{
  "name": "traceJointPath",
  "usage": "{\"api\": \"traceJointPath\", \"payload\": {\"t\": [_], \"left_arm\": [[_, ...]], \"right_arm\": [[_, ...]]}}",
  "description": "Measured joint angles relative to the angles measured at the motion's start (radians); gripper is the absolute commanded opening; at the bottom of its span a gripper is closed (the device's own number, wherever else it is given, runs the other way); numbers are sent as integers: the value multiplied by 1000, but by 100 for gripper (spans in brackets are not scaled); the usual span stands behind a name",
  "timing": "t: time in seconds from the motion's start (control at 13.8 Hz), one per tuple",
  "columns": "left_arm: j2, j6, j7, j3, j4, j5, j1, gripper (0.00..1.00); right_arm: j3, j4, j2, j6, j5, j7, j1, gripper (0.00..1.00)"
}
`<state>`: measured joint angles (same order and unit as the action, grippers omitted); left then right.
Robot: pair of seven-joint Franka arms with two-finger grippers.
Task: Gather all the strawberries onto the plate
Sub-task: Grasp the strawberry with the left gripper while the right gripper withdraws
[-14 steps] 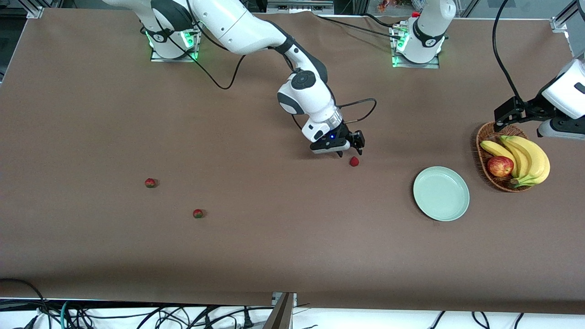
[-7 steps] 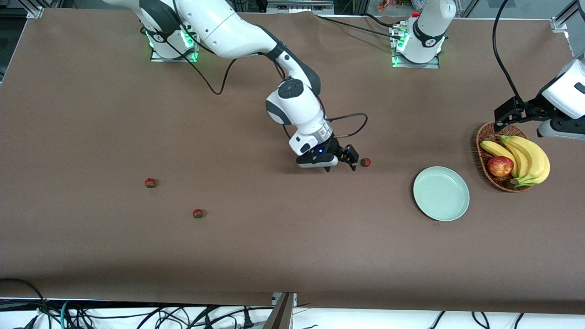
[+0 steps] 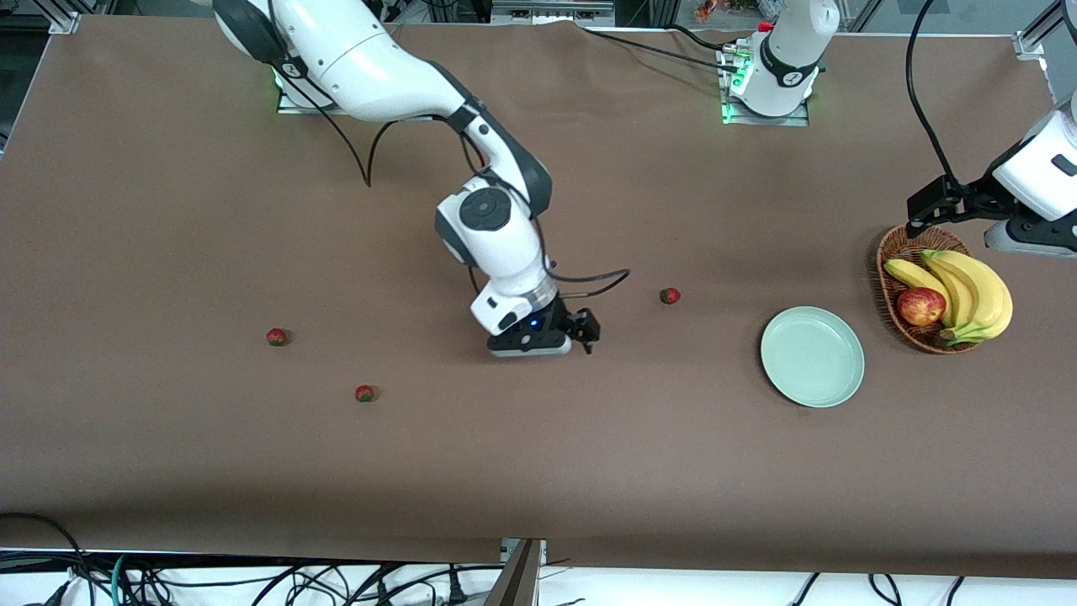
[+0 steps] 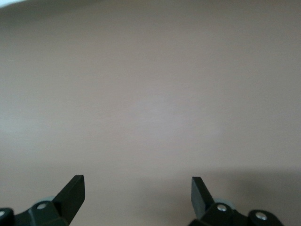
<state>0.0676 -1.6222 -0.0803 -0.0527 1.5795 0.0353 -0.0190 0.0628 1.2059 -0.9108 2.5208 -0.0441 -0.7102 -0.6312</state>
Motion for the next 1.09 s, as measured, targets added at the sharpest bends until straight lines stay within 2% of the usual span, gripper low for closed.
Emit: {"api": "traceJointPath", "payload": {"t": [0.22,0.51,0.8,0.94,1.09], "left_arm": [[101,-11,0,-5,3,-3,29,100],[252,-63,14,-12,3,-17,142,100],[382,-135,42,-14,4,-120,222,100],[437,-198,66,-14,17,-145,250,100],[462,-310,115,-15,71,-146,295,100]], "right_arm": [[0,-1,20,-111,0,164,82,100],[0,-1,39,-227,0,345,196,100],[-1,-1,48,-309,0,495,316,100],[-2,2,48,-342,0,573,369,100],[-3,17,47,-358,0,596,408,100]]}}
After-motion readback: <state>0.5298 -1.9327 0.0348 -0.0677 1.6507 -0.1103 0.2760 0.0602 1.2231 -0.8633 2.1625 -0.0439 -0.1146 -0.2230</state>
